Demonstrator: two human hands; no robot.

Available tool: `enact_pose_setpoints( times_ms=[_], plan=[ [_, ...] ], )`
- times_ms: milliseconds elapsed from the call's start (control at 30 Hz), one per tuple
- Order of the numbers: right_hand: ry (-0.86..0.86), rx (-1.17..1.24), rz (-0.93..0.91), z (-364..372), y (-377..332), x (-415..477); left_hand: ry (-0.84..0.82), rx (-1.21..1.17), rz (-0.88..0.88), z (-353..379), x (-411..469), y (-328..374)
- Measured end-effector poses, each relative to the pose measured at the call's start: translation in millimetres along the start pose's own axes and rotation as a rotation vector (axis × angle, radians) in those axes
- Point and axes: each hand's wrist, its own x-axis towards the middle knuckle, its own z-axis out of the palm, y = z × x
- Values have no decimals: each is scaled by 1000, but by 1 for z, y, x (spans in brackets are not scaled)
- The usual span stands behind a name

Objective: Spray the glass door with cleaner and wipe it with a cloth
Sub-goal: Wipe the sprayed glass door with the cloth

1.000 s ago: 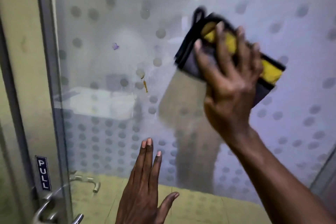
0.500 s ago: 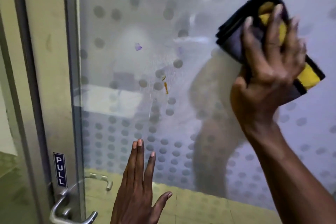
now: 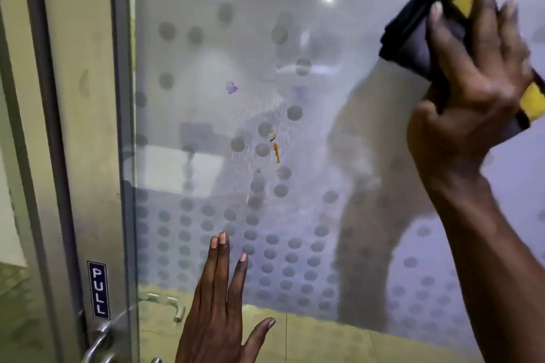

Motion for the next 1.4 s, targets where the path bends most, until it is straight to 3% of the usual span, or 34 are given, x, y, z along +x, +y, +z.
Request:
enact_pose_setpoints(
  times_ms=[167, 267, 333, 400, 500, 600, 867, 933, 1033, 1133, 1233, 1400],
  plan=[
    [-113, -2, -299, 11, -40, -37, 42, -38, -31, 0, 1, 4],
    [-270, 22, -531, 0, -41, -93, 59, -23, -38, -2, 4, 2],
    [-283, -14, -604, -10, -30, -105, 56, -25, -29, -3, 8, -2],
    [-210, -56, -555, -11, -15, -87, 46, -19, -8, -2, 9, -6],
    [-43, -86, -307, 1, -5, -26, 46, 22, 4, 0, 10, -8],
    [-3, -26, -158, 14, -19, 23, 58, 22, -14, -2, 11, -5],
    [-280, 59, -589, 13, -61, -72, 56, -22, -33, -15, 20, 0],
    [-208, 24, -559, 10, -55, -73, 44, -8, -2, -14, 20, -4],
    [-51, -25, -312, 22, -56, -27, 41, 3, -4, -13, 19, -5],
    [-18, 48, -156, 36, -73, 27, 38, -14, -30, -13, 17, -4],
    [-69, 60, -249, 42, -92, 29, 51, 0, -64, -16, 13, -6],
    [-314, 122, -502, 22, -103, -78, 39, -13, -87, -19, 9, -14]
  ],
)
